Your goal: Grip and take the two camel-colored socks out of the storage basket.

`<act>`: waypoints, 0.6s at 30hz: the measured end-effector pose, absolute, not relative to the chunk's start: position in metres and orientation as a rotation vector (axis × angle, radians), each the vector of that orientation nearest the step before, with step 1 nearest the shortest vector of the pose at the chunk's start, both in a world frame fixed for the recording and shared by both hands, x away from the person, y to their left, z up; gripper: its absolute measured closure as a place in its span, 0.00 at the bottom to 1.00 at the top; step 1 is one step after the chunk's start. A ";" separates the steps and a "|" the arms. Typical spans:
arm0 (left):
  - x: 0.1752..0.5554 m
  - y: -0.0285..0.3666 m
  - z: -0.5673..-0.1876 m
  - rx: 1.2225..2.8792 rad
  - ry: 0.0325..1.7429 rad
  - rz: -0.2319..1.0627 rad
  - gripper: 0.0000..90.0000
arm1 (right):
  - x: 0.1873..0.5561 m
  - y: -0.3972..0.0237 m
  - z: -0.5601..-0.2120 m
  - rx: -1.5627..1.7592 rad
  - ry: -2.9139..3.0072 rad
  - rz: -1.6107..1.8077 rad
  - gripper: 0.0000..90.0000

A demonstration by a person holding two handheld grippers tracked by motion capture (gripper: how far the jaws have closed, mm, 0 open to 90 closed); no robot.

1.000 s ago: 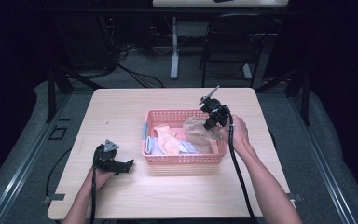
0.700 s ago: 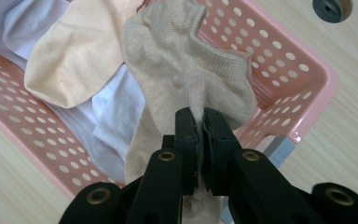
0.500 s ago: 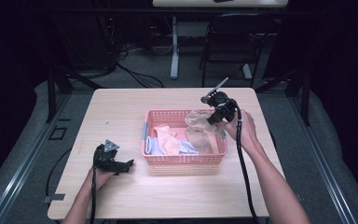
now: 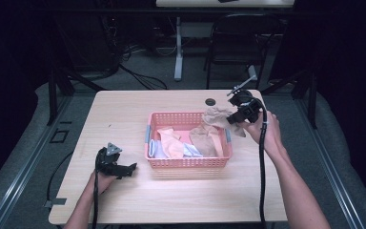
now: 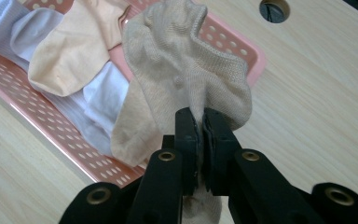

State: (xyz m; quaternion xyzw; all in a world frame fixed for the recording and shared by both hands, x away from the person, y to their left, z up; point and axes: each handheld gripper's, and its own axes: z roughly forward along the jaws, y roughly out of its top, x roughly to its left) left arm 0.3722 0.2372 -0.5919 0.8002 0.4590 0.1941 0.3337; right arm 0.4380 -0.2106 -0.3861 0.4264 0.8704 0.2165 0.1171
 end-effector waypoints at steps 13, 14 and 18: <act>0.372 0.237 -0.592 2.089 1.198 0.507 0.00 | 0.425 -0.249 -0.388 1.334 2.486 0.653 0.95; 0.372 0.237 -0.592 2.089 1.198 0.507 0.00 | 0.423 -0.255 -0.389 1.346 2.471 0.664 0.95; 0.372 0.237 -0.592 2.089 1.198 0.507 0.00 | 0.419 -0.265 -0.391 1.368 2.463 0.643 0.95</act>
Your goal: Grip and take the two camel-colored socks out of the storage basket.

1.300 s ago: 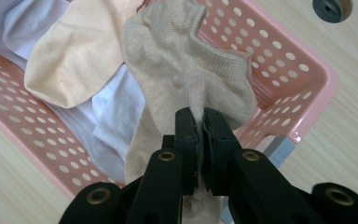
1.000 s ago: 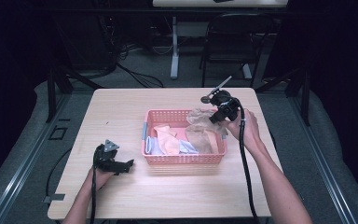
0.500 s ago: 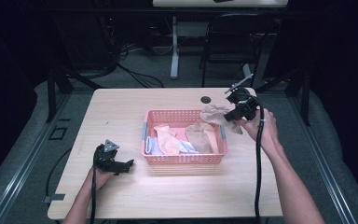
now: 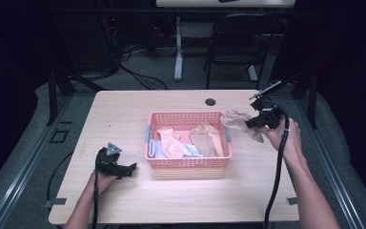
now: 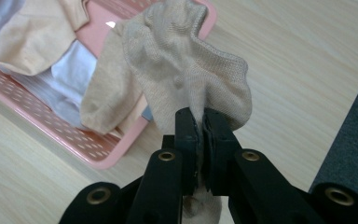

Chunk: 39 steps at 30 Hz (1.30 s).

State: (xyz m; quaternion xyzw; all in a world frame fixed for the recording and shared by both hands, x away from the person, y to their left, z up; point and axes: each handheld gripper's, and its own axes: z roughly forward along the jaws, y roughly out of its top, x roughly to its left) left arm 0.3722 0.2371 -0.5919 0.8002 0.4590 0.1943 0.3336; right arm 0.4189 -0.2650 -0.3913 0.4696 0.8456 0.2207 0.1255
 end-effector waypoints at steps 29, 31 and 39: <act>0.372 0.237 -0.592 2.086 1.200 0.506 0.00 | 0.428 -0.328 -0.479 1.672 2.448 0.446 0.95; 0.372 0.237 -0.592 2.089 1.196 0.506 0.00 | 0.431 -0.326 -0.489 1.681 2.467 0.400 0.95; 0.372 0.237 -0.592 2.092 1.196 0.504 0.00 | 0.434 -0.333 -0.500 1.725 2.443 0.401 0.42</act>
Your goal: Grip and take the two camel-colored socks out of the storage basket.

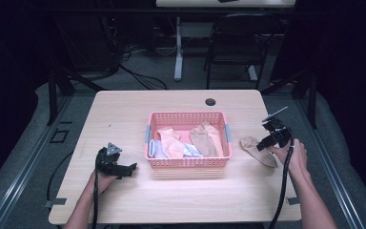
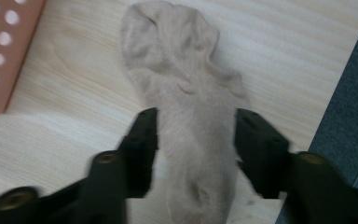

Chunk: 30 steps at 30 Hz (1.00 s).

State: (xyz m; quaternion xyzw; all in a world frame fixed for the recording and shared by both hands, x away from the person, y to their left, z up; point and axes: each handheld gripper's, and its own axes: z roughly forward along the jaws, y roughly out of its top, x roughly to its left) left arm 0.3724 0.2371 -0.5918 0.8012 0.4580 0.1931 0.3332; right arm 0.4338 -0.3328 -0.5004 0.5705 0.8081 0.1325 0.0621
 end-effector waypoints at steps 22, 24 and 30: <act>0.372 0.237 -0.592 2.089 1.198 0.505 0.00 | 0.415 -0.241 -0.420 1.337 2.543 0.685 0.08; 0.372 0.237 -0.592 2.090 1.197 0.506 0.00 | 0.416 -0.232 -0.418 1.302 2.569 0.687 0.11; 0.372 0.237 -0.592 2.091 1.195 0.505 0.00 | 0.434 -0.184 -0.421 1.203 2.664 0.628 0.10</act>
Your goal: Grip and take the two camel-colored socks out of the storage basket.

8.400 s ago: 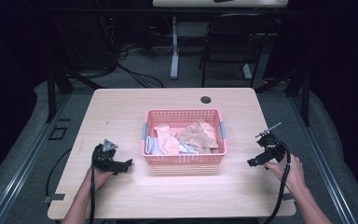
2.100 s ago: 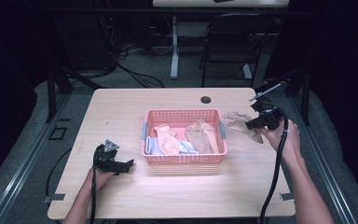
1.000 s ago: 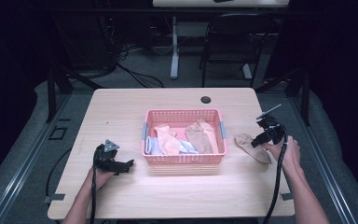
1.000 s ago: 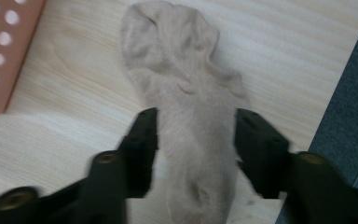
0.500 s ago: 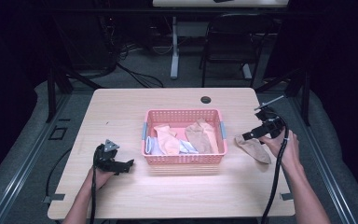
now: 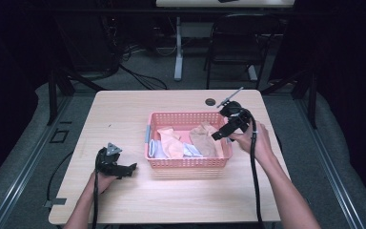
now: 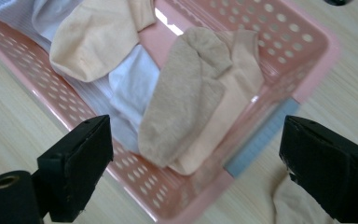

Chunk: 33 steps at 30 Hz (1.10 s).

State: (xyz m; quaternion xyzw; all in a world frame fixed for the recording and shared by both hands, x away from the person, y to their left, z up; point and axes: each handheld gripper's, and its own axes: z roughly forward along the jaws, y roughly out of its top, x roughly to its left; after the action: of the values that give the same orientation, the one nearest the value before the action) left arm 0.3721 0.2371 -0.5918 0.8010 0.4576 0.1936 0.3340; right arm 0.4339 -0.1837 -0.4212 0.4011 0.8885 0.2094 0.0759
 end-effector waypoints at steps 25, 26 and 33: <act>0.372 0.237 -0.592 2.096 1.188 0.503 0.00 | 0.493 -0.116 -0.523 1.319 2.803 0.245 0.54; 0.372 0.237 -0.592 2.096 1.188 0.504 0.00 | 0.495 -0.116 -0.525 1.313 2.807 0.217 0.57; 0.372 0.237 -0.592 2.097 1.187 0.503 0.00 | 0.498 -0.117 -0.536 1.350 2.798 0.229 0.88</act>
State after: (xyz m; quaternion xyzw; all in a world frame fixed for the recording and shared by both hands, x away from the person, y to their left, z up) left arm 0.3719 0.2372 -0.5917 0.8031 0.4548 0.1926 0.3334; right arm 0.4979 -0.1169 -0.5358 0.4335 0.8981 0.0736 0.0134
